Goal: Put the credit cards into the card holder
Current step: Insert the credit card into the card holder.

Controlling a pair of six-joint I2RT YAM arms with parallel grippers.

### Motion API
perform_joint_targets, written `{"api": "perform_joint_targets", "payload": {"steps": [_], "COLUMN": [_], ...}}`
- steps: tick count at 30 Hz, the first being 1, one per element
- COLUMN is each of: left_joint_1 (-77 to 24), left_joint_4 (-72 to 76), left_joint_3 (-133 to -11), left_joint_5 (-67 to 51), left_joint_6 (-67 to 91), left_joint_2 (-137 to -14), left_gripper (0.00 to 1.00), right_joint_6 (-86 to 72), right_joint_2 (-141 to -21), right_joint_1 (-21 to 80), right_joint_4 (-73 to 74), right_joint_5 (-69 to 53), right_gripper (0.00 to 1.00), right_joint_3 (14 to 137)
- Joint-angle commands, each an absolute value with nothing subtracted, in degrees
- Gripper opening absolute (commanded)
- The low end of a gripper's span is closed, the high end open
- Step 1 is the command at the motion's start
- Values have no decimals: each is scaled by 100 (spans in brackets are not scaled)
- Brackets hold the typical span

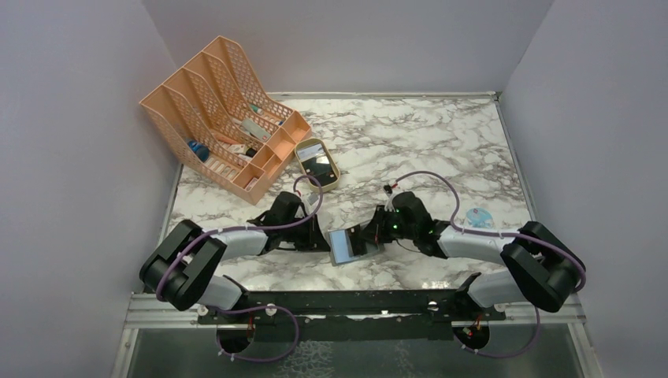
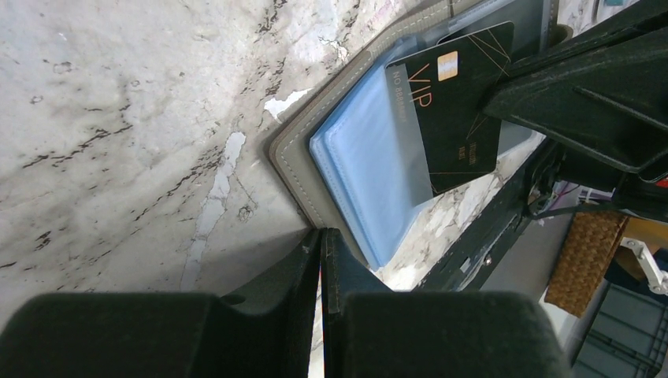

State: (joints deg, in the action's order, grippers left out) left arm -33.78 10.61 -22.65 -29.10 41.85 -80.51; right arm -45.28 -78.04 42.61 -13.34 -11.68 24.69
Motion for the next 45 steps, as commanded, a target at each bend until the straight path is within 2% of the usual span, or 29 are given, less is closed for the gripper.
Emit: {"api": "perform_joint_targets", "payload": {"steps": [1, 5, 15, 18, 21, 26, 36, 45], "left_joint_1": [-3410, -3434, -3545, -3563, -3560, -3563, -3572, -3631], "left_joint_4": [574, 695, 956, 969, 956, 919, 970, 1070], "left_joint_3": [-2160, -2038, -1933, -1926, -1925, -1941, -2039, -2121], "left_joint_5": [-2368, -2377, -2339, -2327, -2282, -2274, -2337, -2362], "left_joint_6": [3896, 4113, 4296, 4315, 4288, 4212, 4254, 4324], "left_joint_2": [-8214, -8007, -8016, -7981, -7955, -7987, -7913, -7993], "left_gripper": [10, 10, 10, 10, 10, 10, 10, 10], "right_joint_6": [-4680, -5244, -5201, -5106, -4899, -4646, -4945, -5189], "right_joint_2": [-7844, -8051, -8375, -8382, -8072, -7541, -7716, -8031], "right_joint_1": [4245, 4243, 4245, 4245, 4245, 4245, 4262, 4411], "right_joint_4": [-1202, -1888, -2001, -1758, -612, -75, -837, -1028], "right_joint_5": [-1422, -1720, -1811, -1842, -1288, -1109, -1661, -1629], "right_gripper": [1, 1, 2, 14, 29, 44, 44, 45], "right_joint_3": [2389, 2074, 2173, 2318, 2671, 2715, 2509, 2551]}}
